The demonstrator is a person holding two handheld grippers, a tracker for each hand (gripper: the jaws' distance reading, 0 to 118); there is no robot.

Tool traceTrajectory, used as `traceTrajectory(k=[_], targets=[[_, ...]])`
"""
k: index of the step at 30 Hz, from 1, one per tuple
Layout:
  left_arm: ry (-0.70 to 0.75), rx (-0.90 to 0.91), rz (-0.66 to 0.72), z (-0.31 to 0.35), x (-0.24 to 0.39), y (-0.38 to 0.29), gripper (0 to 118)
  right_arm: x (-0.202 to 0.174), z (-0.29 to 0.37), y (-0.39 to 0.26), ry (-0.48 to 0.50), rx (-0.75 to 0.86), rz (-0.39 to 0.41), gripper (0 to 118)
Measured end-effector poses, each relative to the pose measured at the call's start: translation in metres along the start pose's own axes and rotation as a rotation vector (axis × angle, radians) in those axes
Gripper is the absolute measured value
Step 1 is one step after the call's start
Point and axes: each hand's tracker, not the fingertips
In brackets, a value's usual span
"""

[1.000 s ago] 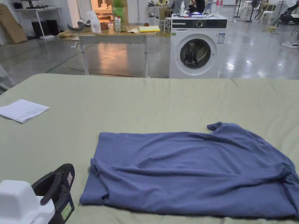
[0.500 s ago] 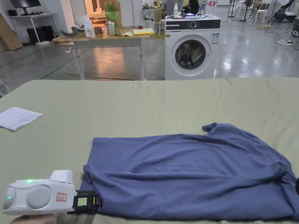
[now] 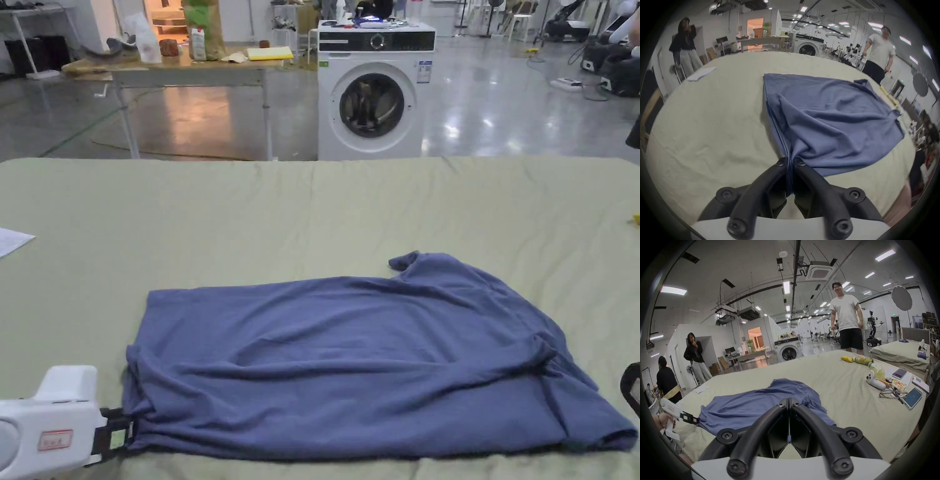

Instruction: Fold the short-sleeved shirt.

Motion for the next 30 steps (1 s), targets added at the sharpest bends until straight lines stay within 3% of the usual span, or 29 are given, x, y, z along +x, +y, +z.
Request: traceTrajectory(k=[3, 6, 8, 10, 11, 12, 15, 17, 19, 20, 21, 26, 28, 30], targets=[[-0.004, -0.031, -0.033, 0.009, 0.002, 0.002, 0, 0.025, -0.028, 0.012, 0.000, -0.118, 0.020, 0], [0.003, -0.015, -0.072, 0.020, 0.014, 0.006, 0, 0.062, -0.074, 0.018, 0.041, -0.326, -0.065, 2], [0.004, 0.006, -0.068, 0.026, 0.018, 0.009, 0, 0.080, -0.104, 0.014, 0.003, -0.430, -0.094, 51], [0.013, -0.001, -0.050, 0.026, 0.017, 0.010, 0, 0.092, -0.138, 0.007, -0.025, -0.588, -0.073, 114], [0.006, -0.003, -0.044, 0.025, 0.017, 0.010, 0, 0.094, -0.149, 0.002, -0.035, -0.638, -0.078, 118], [0.005, -0.007, -0.045, 0.022, 0.017, 0.009, 0, 0.096, -0.159, -0.002, -0.021, -0.620, -0.070, 115], [0.006, -0.027, -0.031, 0.017, 0.016, 0.006, 0, 0.101, -0.190, -0.016, -0.130, -0.763, -0.061, 110], [0.009, -0.038, -0.025, 0.018, 0.021, 0.006, 0, 0.100, -0.200, -0.024, -0.107, -0.850, -0.027, 71], [0.009, -0.049, -0.024, 0.016, 0.021, 0.005, 0, 0.087, -0.199, -0.022, -0.177, -0.863, 0.164, 54], [0.006, -0.059, -0.023, 0.012, 0.017, 0.006, 0, 0.082, -0.198, -0.020, -0.119, -0.850, 0.203, 32], [0.010, -0.059, -0.023, 0.012, 0.017, 0.006, 0, 0.077, -0.195, -0.017, -0.105, -0.839, 0.223, 3], [0.019, -0.054, -0.018, 0.020, 0.013, 0.011, 0, 0.054, -0.177, -0.005, -0.067, -0.820, 0.298, 3], [0.018, -0.050, -0.020, 0.029, 0.011, 0.016, 0, 0.061, -0.165, 0.005, -0.073, -0.808, 0.264, 3], [0.011, -0.039, -0.021, 0.045, 0.009, 0.021, 0, 0.071, -0.148, 0.023, -0.077, -0.802, 0.172, 3]])
